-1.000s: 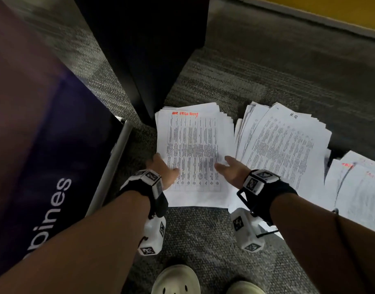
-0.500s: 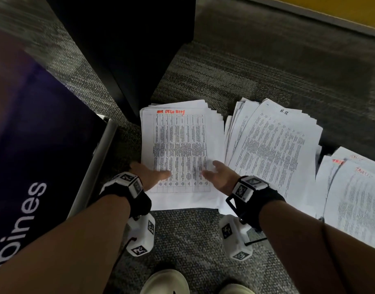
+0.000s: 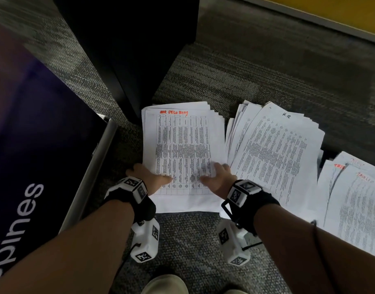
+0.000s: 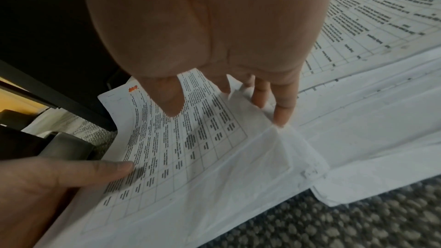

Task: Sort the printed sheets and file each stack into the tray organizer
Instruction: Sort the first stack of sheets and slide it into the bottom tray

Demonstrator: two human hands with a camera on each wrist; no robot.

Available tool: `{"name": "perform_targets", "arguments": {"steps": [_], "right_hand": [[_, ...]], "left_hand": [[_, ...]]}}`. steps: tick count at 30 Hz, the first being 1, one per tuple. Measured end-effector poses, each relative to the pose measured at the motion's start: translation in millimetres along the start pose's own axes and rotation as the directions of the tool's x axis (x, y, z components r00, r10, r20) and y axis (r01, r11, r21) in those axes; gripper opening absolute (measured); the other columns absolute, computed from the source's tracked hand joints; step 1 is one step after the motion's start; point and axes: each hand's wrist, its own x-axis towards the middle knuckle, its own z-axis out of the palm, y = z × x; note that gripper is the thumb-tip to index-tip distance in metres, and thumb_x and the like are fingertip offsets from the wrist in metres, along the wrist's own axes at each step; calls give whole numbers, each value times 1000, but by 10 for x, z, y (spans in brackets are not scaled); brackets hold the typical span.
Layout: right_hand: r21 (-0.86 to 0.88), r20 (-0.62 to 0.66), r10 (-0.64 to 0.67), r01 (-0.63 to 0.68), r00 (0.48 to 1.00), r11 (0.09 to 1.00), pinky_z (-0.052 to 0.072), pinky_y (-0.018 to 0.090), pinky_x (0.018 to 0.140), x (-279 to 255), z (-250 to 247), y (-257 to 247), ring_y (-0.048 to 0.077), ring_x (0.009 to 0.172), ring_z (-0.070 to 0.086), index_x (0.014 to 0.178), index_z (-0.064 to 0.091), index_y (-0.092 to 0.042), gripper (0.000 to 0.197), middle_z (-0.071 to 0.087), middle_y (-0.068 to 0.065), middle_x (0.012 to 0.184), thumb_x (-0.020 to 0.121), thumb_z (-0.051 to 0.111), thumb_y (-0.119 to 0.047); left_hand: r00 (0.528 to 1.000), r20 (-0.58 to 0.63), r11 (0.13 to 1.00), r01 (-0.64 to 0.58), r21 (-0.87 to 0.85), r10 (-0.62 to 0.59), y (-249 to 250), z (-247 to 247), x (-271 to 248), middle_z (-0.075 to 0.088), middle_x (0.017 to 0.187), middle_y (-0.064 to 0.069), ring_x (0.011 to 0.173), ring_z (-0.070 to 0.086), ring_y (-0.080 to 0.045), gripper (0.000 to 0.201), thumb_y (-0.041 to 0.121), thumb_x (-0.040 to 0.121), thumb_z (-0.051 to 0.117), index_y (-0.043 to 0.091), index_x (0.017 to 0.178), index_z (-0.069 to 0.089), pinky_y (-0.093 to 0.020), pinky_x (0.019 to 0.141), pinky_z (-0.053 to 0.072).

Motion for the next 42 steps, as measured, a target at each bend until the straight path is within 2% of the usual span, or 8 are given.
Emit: {"name": "perform_targets", "arguments": {"steps": [8,12,19,28,32,35,39,42], "right_hand": [[177,92,-9,-7,996,984,30,33,108,122,-4,13,25,137,34,148,26,-10,72,33,9,150,90,59,-38],[192,69,15,-28,998,981,38,27,65,265,-6,104,17,78,48,81,40,-30,25,44,-7,79,86,62,-40],[253,80,35,-54,996,966,38,27,71,281,-7,76,21,92,54,117,49,-6,57,52,0,98,78,67,-44],[450,64,79,-99,995,887,40,13,55,-182,-158,-334,21,98,52,144,26,3,69,46,18,137,91,63,-19],[485,31,30,-41,999,874,49,25,85,-272,-234,-472,27,110,55,143,30,0,115,50,13,134,58,71,-67],[553,33,29,-42,999,832,44,19,59,-531,-472,-625,17,80,54,130,38,-10,78,51,9,91,75,66,-59],[591,-29,11,8,1000,807,49,21,73,-1175,-912,-872,28,120,51,145,24,0,75,50,8,133,91,59,-38],[631,-117,-3,77,993,772,51,19,71,-1750,-1242,-1020,30,116,52,140,33,3,69,50,11,133,90,60,-35]], "left_hand": [[999,-37,969,-10,-245,1,-153,-48,180,57,132,-10,117,57,-32,133,65,26,77,5,138,39,-44,100,47],[999,0,948,33,-317,-34,-169,-64,166,60,129,-12,116,58,-31,126,62,27,78,2,134,49,-43,100,47],[992,31,888,-95,-450,122,-179,-97,108,67,112,-5,101,62,-23,51,13,72,83,7,119,64,-31,88,48],[927,62,813,-290,-505,369,-61,-510,-230,67,107,-5,105,63,-26,43,-4,73,78,17,105,61,-40,94,49],[866,132,794,-368,-483,482,94,-936,-544,67,108,-8,102,63,-25,47,-11,73,75,14,110,61,-42,94,50],[818,149,776,-446,-446,556,202,-1239,-833,66,109,-5,104,63,-24,52,-7,73,77,12,119,60,-37,92,51],[780,138,760,-528,-379,610,345,-1650,-1268,69,116,-4,106,65,-21,54,3,71,82,17,119,61,-43,97,51],[726,150,721,-591,-362,671,416,-2129,-1748,69,113,0,107,65,-20,55,7,70,83,18,119,61,-41,98,50]]}}
